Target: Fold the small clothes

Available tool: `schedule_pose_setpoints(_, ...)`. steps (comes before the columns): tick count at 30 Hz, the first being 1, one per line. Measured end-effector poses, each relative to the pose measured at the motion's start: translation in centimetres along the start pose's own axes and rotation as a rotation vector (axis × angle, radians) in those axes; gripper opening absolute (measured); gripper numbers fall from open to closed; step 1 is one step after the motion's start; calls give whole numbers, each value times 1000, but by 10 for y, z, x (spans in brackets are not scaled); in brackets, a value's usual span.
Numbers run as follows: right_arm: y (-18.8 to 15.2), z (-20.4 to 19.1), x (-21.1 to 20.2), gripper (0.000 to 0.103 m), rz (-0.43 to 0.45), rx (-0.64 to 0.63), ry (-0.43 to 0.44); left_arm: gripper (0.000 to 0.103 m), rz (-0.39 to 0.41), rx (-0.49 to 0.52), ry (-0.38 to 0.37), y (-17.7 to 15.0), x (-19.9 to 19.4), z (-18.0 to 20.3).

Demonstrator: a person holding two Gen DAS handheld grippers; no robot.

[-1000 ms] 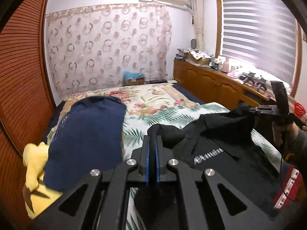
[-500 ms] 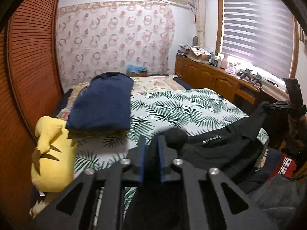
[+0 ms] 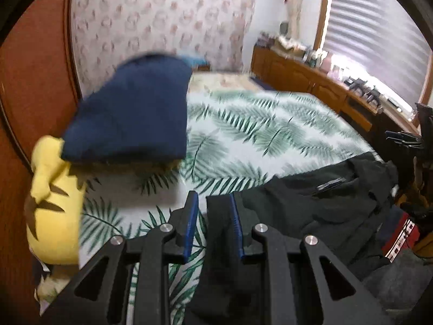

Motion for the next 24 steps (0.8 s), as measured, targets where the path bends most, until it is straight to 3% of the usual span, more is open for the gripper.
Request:
schedule_pose_setpoints(9,-20,2,64,60,-101,9,30,22,-144,19,34,-17,46,-4)
schedule_pose_setpoints(19,-40,-5,79,60,-149,20,67,21,-177,-25,-31,-18,49,-4)
schedule_pose_setpoints(20,-40,-9,78,58,-150,9,72,21,-173,-12,-40,-20,48,0)
schedule_pose_setpoints(22,-40,-18,78,40,-151,-22,84,6,-166,21,-56,-21,46,7)
schedule_pose_setpoints(23,-40,-22,77,35,-152,-42,83,5,-156,33,-73,-22,42,11)
schedule_pose_setpoints(24,-40,-25,77,19,-151,-49,92,1,-134,39,-78,-21,37,15)
Point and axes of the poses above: each gripper's, at about its wrist camera, not at the fingertips, and x roughly the way its jaws point, z to its right, y to its top, the point moved 6 cm from there along x, roughly the way its jaws point, and after that the axes turned 5 degrees about -x, right-handed, at the moved point
